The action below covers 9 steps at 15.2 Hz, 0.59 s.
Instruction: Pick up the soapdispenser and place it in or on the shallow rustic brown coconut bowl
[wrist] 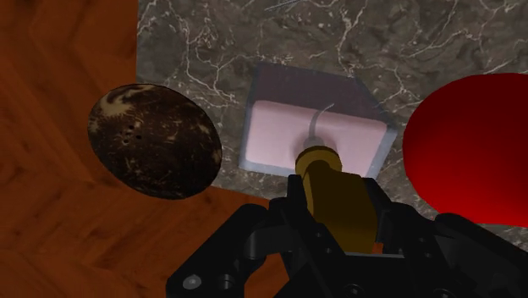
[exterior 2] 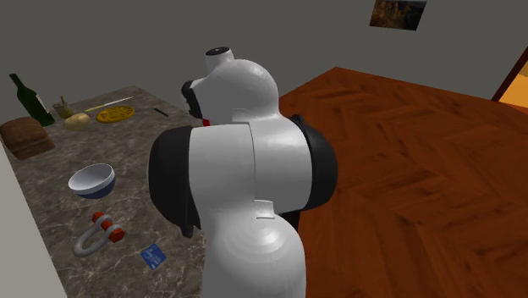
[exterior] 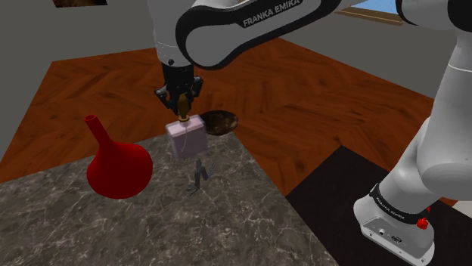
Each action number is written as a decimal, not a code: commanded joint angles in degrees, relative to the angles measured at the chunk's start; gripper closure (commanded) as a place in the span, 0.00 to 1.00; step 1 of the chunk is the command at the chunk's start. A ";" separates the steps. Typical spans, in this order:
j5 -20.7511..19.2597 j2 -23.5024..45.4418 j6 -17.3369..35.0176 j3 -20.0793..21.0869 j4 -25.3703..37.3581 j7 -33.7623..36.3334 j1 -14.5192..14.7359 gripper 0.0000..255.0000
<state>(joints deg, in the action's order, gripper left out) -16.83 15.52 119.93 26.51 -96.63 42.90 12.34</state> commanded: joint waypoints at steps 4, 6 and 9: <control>0.68 -0.62 -3.51 0.28 3.02 -0.74 0.13 1.00; 0.91 -0.79 -4.94 0.36 4.33 -1.05 0.18 1.00; 1.19 -0.95 -7.14 0.48 6.42 -1.48 0.28 1.00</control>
<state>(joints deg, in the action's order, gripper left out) -15.68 14.51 113.70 26.95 -91.18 41.57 12.54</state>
